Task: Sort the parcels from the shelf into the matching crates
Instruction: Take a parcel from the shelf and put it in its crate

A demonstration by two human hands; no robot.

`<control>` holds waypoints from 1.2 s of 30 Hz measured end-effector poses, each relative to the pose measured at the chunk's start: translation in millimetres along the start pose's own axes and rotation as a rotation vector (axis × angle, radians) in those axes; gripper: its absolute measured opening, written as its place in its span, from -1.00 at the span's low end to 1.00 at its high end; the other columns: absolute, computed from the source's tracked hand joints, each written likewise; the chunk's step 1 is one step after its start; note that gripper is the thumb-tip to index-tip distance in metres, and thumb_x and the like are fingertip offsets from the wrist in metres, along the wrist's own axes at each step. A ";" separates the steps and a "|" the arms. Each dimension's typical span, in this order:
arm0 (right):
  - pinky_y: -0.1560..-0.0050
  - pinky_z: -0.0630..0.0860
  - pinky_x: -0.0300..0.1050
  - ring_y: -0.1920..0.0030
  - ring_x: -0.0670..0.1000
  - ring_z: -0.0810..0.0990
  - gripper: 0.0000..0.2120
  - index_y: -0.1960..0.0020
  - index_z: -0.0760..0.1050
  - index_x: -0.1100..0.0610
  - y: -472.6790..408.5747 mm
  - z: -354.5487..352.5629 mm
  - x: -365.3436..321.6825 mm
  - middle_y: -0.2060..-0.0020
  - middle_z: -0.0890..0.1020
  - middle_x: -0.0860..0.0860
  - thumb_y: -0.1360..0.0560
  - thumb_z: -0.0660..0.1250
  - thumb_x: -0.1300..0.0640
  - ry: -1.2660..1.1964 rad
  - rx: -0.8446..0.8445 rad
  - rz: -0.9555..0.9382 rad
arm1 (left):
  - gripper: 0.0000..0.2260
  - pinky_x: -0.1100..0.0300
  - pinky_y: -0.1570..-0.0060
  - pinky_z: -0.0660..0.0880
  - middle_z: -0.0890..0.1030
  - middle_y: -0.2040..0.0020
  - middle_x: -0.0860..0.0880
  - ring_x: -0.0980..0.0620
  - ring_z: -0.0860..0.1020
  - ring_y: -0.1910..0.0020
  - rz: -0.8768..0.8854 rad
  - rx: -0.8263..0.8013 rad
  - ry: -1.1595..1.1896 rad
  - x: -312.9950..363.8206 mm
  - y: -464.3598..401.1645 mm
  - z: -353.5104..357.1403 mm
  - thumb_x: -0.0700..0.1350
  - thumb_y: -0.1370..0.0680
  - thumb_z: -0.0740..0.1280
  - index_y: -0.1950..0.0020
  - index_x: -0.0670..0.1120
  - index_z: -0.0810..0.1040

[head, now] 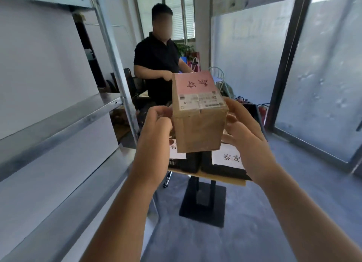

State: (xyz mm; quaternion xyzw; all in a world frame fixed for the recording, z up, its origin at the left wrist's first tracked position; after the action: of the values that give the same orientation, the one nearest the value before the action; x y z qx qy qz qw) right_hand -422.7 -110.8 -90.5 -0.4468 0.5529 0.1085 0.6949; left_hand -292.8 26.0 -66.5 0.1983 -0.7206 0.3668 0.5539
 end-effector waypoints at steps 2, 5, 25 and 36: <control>-0.02 0.63 -0.21 -0.11 -0.08 0.69 -0.77 -0.25 0.51 0.07 -11.3 -7.3 10.9 -0.06 0.72 -0.12 -0.70 0.13 0.21 -0.014 0.062 0.039 | -0.69 -0.05 -0.19 0.61 0.72 -0.04 0.10 0.05 0.66 -0.13 -0.011 -0.038 0.020 -13.3 -19.9 7.5 0.20 -0.58 0.17 -0.16 0.09 0.58; -0.05 0.66 -0.14 -0.13 -0.04 0.69 -0.76 -0.16 0.48 0.11 -33.9 -8.6 32.5 -0.05 0.72 -0.11 -0.66 0.28 -0.07 0.071 0.144 0.049 | -0.81 0.23 0.03 0.65 0.70 0.01 0.22 0.25 0.68 0.01 0.007 -0.083 0.000 -38.1 -52.1 13.6 0.13 -0.67 0.31 -0.14 0.03 0.55; -0.05 0.70 -0.10 -0.33 0.05 0.58 -0.80 -0.23 0.41 0.00 -148.1 -42.7 181.3 -0.28 0.58 0.04 -0.67 0.31 0.21 0.205 0.276 0.161 | -0.78 0.25 0.00 0.67 0.72 -0.13 0.11 0.21 0.70 -0.10 -0.105 -0.383 -0.056 -159.4 -240.8 68.0 -0.17 -0.63 0.42 -0.14 0.01 0.41; -0.04 0.67 -0.09 -0.22 -0.07 0.53 -0.32 -0.37 0.12 -0.28 -209.2 -145.2 261.1 -0.28 0.38 -0.14 -0.42 0.44 -0.34 0.495 0.344 0.391 | -0.75 -0.09 -0.15 0.67 0.71 -0.16 0.04 0.04 0.68 -0.18 -0.370 -0.472 -0.060 -205.9 -310.1 202.0 -0.18 -0.73 0.09 -0.19 -0.03 0.56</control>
State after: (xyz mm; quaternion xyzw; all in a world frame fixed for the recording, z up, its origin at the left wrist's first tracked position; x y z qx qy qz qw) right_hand -289.9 -428.8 -210.1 -0.2217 0.7897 0.0330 0.5711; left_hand -146.6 -352.3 -188.7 0.2026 -0.7538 0.0760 0.6205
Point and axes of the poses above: each hand's wrist, its own y-axis away from the middle knuckle, its own z-axis out of the palm, x = y × z, the point moved 2 cm from there along -y, towards the middle knuckle
